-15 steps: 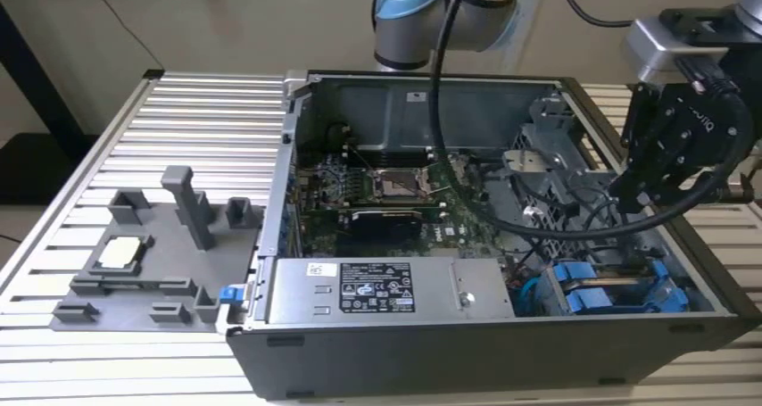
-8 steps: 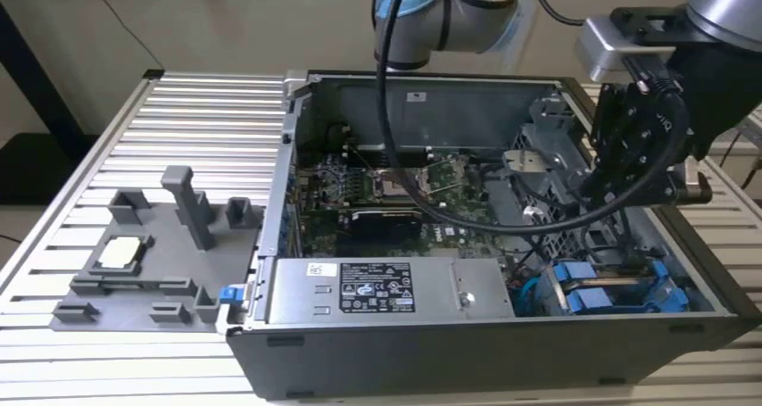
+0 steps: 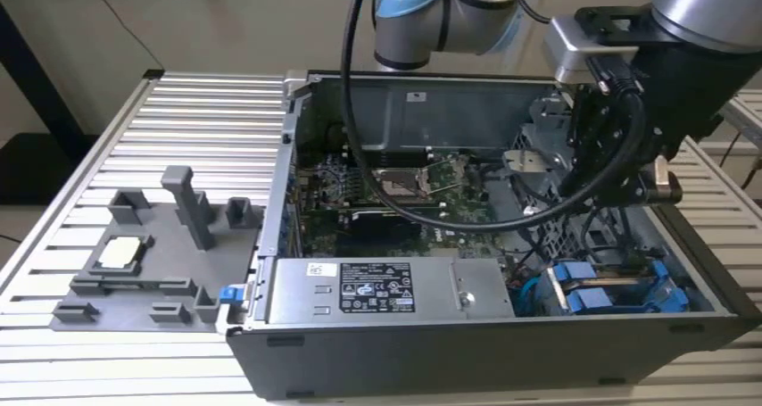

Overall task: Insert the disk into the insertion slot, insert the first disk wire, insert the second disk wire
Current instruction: 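Insert the second disk wire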

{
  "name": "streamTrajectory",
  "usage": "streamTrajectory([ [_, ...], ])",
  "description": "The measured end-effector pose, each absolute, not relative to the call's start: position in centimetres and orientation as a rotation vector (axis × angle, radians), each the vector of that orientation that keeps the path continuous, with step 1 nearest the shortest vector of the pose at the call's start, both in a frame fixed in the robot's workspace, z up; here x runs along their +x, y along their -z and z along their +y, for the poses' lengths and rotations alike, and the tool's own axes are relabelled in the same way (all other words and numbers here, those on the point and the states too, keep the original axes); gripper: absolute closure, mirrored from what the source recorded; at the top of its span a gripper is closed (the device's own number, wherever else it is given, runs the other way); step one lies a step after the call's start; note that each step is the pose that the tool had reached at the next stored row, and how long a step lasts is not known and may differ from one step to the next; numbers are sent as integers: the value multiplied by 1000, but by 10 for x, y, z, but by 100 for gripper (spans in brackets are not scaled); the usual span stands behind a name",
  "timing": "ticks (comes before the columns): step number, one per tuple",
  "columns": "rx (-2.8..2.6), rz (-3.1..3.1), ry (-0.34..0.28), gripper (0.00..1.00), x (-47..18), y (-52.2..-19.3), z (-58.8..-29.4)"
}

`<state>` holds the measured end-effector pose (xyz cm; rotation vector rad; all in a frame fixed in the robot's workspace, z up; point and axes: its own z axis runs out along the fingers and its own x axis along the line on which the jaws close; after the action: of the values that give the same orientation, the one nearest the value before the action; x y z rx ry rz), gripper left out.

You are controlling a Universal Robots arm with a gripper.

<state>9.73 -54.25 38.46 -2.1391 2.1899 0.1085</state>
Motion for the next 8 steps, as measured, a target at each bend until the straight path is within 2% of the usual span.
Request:
streamTrajectory([
  [4,-2144,2179,-97,73,91,-384,-543],
  [8,-2150,2159,-53,73,89,-383,-542],
])
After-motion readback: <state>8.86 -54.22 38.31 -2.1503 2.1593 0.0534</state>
